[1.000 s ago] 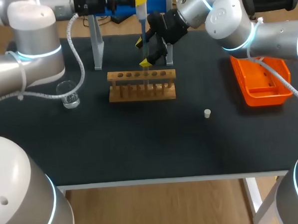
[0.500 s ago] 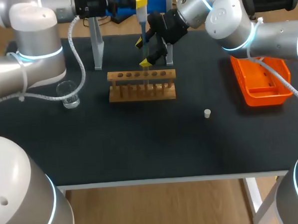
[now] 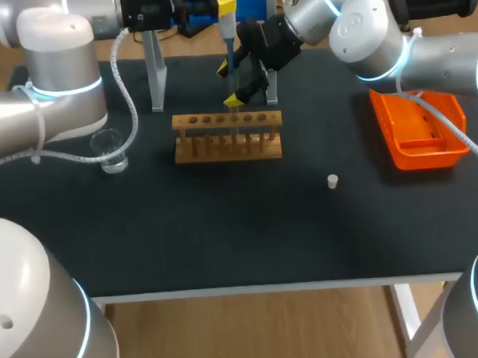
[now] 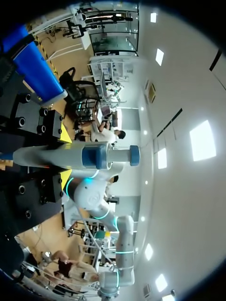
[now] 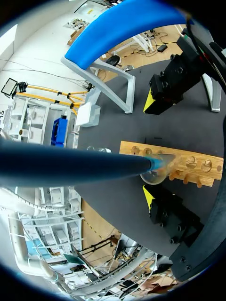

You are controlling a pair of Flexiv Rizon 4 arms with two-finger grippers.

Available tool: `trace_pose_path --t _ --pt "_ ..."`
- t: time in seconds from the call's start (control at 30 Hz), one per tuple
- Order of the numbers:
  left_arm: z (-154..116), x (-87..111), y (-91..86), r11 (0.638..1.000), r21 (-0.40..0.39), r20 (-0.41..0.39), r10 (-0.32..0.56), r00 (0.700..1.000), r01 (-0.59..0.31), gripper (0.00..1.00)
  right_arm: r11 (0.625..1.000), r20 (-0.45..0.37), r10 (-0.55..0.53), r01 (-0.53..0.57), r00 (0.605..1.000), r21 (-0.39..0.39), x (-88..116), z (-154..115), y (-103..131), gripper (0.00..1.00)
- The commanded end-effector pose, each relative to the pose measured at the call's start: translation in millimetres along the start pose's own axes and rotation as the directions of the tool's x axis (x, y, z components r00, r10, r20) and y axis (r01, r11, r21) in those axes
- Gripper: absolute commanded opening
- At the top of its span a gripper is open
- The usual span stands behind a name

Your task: Invert the test tube, pick up the pipette, mount the tip to pipette, aspirate from beaker and dispense into the tube, eject the tip, return the pipette, and cap with the stopper.

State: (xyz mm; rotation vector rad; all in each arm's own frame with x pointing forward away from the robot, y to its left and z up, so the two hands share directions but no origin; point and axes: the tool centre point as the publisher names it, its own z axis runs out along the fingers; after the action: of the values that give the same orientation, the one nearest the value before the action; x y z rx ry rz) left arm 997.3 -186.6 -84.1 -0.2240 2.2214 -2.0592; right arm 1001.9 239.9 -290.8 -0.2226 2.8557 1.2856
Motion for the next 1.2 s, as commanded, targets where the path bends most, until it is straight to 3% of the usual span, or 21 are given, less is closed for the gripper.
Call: trace_pose_path --t 0.03,1.2 --pt "1.4 -0.7 1.3 1.000 0.003 0.004 0.002 1.000 -0.002 0.00 1.000 -0.004 0.001 -0.001 1.000 0.004 -0.5 -1.7 0.3 1.00" --pt "2.1 0.1 8.0 1.000 0.003 0.021 -0.001 1.000 0.001 0.00 1.000 -0.004 0.001 -0.001 1.000 0.004 -0.5 -1.7 0.3 1.00"
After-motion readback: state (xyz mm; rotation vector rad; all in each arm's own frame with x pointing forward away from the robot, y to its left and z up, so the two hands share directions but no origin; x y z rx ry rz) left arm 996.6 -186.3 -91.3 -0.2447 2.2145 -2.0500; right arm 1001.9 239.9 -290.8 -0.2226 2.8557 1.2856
